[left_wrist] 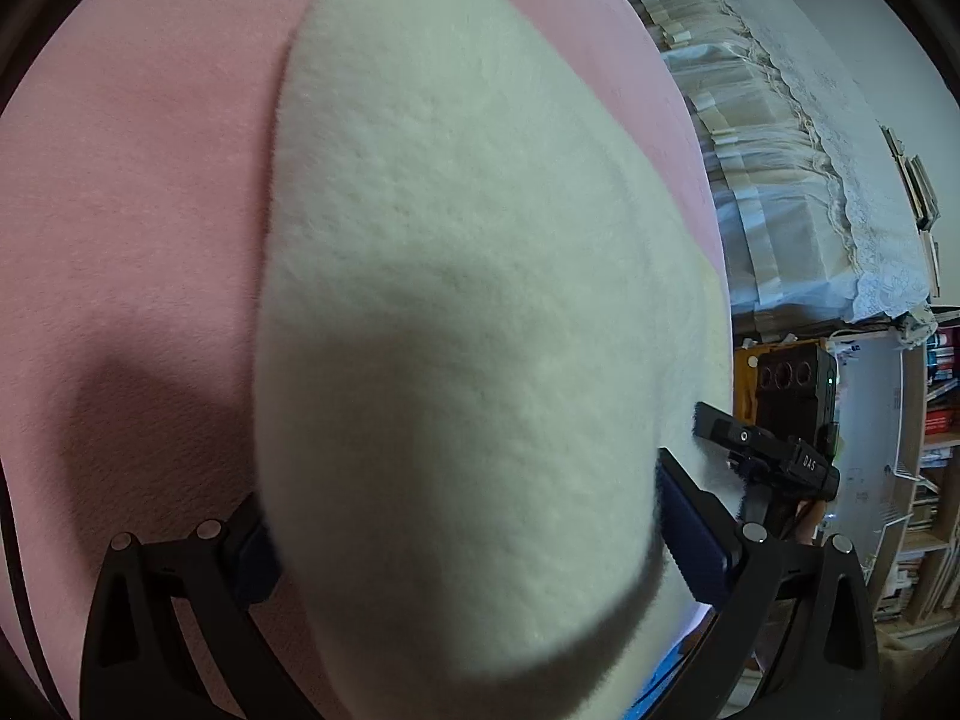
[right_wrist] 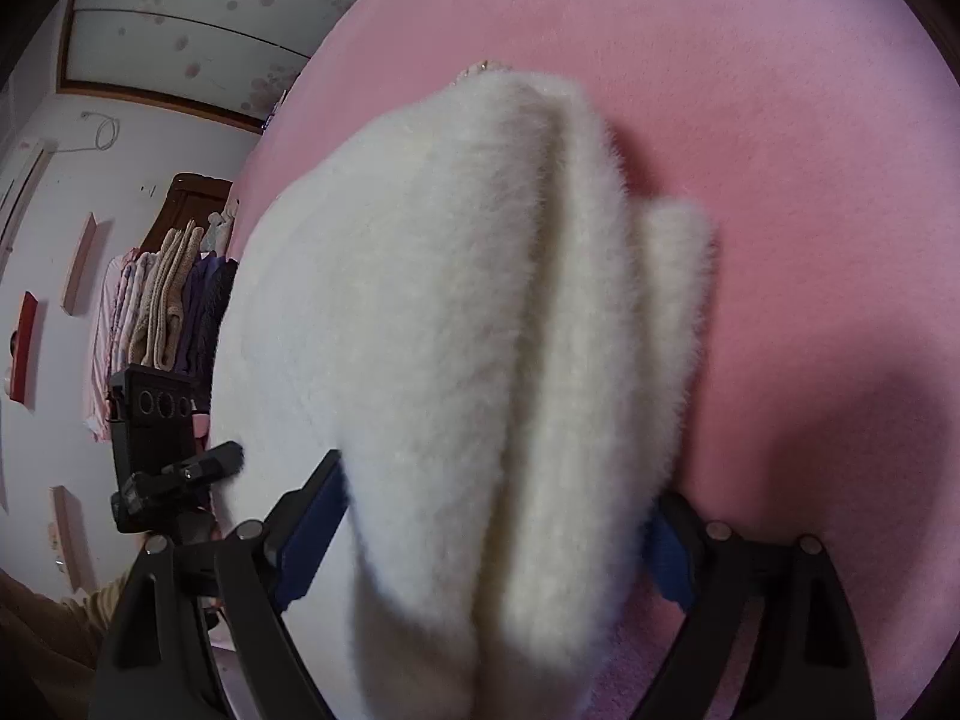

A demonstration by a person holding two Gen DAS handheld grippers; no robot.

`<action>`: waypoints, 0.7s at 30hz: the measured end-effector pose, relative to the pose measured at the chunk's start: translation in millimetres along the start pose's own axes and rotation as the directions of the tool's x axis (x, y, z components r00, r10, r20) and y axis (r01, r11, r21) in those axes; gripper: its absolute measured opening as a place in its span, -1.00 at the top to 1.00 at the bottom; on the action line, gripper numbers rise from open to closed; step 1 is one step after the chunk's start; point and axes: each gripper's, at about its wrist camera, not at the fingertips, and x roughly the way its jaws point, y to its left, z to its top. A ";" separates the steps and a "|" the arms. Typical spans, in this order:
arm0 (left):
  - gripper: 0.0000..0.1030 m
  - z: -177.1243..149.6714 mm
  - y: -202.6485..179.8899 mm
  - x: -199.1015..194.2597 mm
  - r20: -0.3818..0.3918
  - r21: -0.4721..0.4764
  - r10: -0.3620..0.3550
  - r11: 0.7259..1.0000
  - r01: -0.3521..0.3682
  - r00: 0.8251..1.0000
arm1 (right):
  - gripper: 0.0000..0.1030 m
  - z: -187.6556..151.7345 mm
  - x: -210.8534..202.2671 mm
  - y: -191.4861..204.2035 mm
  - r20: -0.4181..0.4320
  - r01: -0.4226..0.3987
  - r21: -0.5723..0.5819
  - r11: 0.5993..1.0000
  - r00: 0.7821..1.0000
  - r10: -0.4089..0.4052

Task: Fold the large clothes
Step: 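Grasp the folded cardigan with both grippers and lift it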

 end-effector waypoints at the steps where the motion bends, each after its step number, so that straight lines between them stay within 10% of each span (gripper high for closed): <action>1: -1.00 0.6 0.3 2.6 -0.006 0.001 -0.003 1.000 0.003 1.000 | -0.73 0.6 1.5 1.6 0.000 -0.004 -0.005 1.000 1.000 0.004; 11: -1.00 8.4 -0.3 18.7 -0.059 0.022 0.005 1.000 -0.004 0.998 | -0.70 9.4 19.1 8.6 -0.017 -0.033 -0.008 0.999 0.999 0.033; 21: -0.48 -2.6 -26.0 -6.4 0.018 0.068 0.143 0.987 -0.144 0.990 | 0.16 -7.9 -3.3 31.9 0.110 0.016 -0.074 0.997 0.994 -0.008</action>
